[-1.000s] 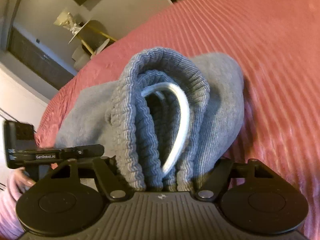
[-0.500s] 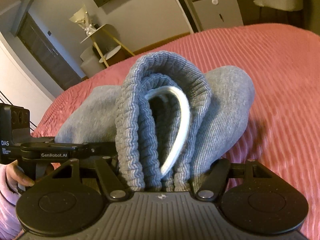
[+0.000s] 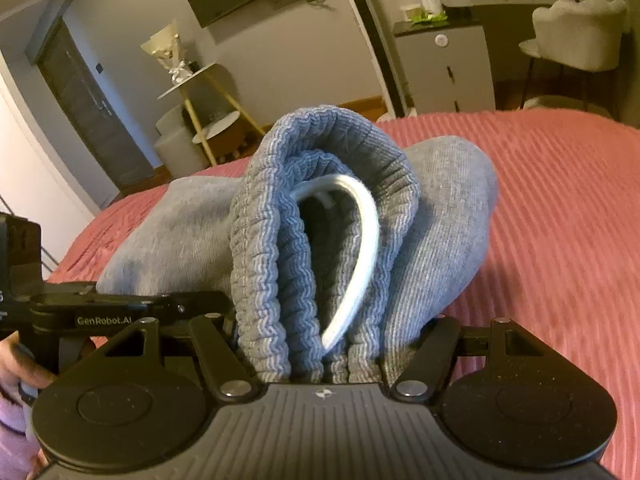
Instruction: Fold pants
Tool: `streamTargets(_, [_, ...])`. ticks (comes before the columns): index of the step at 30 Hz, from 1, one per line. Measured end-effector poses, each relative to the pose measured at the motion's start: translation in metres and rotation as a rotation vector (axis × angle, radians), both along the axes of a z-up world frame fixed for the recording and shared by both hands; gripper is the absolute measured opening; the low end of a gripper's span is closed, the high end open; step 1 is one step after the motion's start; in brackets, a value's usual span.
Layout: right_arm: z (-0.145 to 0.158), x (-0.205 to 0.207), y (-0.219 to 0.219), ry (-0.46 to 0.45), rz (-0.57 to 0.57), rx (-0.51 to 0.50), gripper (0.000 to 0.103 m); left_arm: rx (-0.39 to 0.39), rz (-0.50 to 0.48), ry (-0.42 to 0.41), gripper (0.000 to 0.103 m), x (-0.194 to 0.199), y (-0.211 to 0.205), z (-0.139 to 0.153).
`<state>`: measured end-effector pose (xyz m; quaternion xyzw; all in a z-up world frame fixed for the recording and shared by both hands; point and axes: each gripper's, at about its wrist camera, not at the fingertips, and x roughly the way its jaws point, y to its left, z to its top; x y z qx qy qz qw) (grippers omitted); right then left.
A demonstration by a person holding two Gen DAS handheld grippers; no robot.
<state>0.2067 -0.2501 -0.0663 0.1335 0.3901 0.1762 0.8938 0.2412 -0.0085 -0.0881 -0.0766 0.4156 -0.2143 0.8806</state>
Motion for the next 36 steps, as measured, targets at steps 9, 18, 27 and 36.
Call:
streamTargets(9, [-0.023,0.065,0.012,0.007,-0.036,-0.026,0.068,0.061,0.033,-0.013,0.042,0.05,-0.008,-0.017])
streamTargets(18, [-0.045,0.098,0.025,0.042,-0.053,-0.087,0.069,0.088,0.059,0.012,0.044,0.071,-0.003,-0.046])
streamTargets(27, [-0.056,0.099,0.027,0.027,-0.13,-0.26,0.094,0.046,0.18,0.032,0.077,0.07,0.045,-0.049])
streamTargets(36, [-0.035,0.034,0.036,-0.146,-0.267,-0.445,0.101,0.155,0.278,-0.136,0.096,-0.007,0.069,-0.023])
